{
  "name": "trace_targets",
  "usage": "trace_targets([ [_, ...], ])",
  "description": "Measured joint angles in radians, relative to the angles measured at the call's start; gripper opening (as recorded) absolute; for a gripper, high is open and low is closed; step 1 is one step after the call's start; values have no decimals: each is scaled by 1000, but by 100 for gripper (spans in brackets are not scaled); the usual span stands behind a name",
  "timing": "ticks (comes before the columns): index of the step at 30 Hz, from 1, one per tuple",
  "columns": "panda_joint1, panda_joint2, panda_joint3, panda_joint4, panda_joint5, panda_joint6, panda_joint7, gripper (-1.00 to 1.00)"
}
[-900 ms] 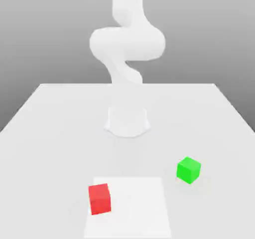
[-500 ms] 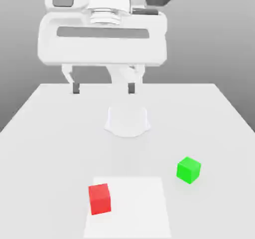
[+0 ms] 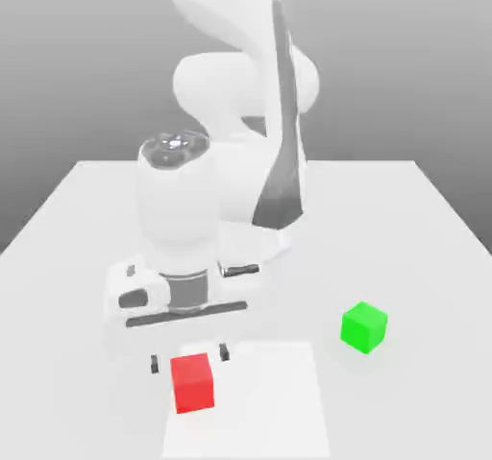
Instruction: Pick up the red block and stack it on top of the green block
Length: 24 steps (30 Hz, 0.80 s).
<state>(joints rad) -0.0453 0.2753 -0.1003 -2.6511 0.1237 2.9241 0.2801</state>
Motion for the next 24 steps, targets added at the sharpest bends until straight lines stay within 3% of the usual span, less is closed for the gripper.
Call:
trace_targets([
  [7,-5,8,5,1,1,5,0,-100],
  [13,26,-182,-26,-33,-82,-149,62,-100],
  [24,442,-502,250,-255,-28,-243,65,-100],
])
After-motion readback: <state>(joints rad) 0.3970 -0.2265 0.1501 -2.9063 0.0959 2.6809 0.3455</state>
